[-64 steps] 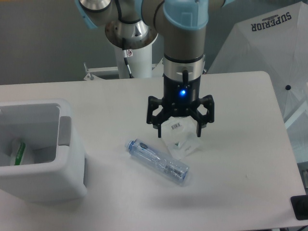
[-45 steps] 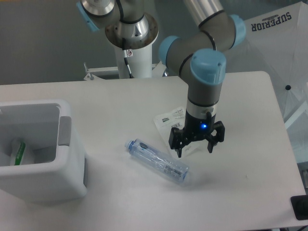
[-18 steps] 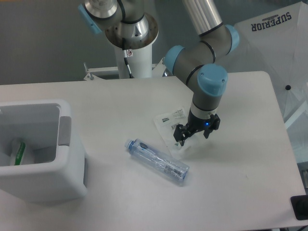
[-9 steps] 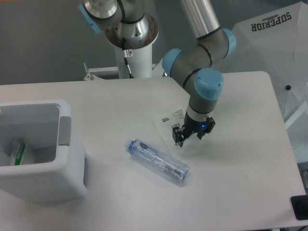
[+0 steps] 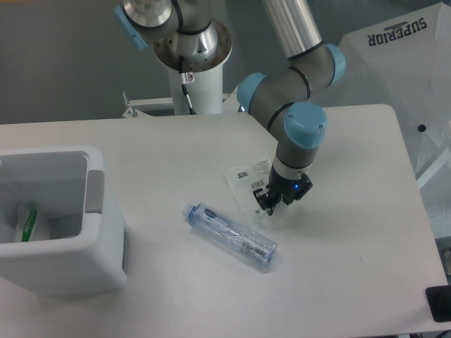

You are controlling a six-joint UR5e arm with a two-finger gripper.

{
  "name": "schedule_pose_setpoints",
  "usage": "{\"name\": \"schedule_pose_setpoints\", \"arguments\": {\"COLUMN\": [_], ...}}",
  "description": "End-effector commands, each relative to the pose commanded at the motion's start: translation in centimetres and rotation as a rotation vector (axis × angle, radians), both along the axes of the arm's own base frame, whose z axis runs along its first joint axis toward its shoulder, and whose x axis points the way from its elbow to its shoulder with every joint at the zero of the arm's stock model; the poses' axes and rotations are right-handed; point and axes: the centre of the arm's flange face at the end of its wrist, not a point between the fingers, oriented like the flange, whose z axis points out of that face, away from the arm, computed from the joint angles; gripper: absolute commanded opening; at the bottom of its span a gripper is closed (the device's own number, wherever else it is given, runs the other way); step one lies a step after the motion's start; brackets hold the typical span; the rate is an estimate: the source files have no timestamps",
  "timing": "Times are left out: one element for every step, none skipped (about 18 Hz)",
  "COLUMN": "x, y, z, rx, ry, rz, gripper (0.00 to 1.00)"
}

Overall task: Place the trash in the trash can
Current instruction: 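Lower the gripper onto the paper wrapper and close on it, then lift the paper wrapper and carry it over the white bin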

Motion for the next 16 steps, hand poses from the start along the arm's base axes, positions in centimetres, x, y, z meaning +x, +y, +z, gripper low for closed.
{"name": "schedule_pose_setpoints", "arguments": {"x": [-0.1, 0.0, -0.1, -0.1, -0.1, -0.5, -0.9, -1.4, -1.7, -1.8, -2.1, -2.3, -2.6, -2.8, -3.1, -3.5], "y": [0.0, 0.1, 0.0, 0.0, 0.0, 0.1, 0.2, 0.5, 0.3, 0.0, -0.4, -0.2, 0.3, 0.7, 1.0, 1.5], "z": [0.1, 0.1, 0.1, 0.3, 0.7, 1.4, 2.7, 4.2, 5.6, 7.2, 8.9, 10.3, 11.6, 13.2, 15.1, 17.2], "rx": [0.003, 0.004, 0.003, 0.006, 0.009, 0.016, 0.028, 0.043, 0.056, 0.068, 0.085, 0.100, 0.118, 0.142, 0.181, 0.233], "ry": [0.002, 0.001, 0.002, 0.005, 0.012, 0.025, 0.048, 0.075, 0.098, 0.121, 0.149, 0.171, 0.189, 0.207, 0.227, 0.242], "rz": [0.001, 0.001, 0.001, 0.003, -0.006, -0.005, -0.003, -0.003, 0.001, 0.006, 0.013, 0.012, 0.007, 0.003, 0.006, 0.010], "gripper": [0.26, 0.23, 0.18, 0.15, 0.14, 0.13, 0.13, 0.13, 0.13, 0.13, 0.13, 0.13, 0.13, 0.13, 0.13, 0.13]}}
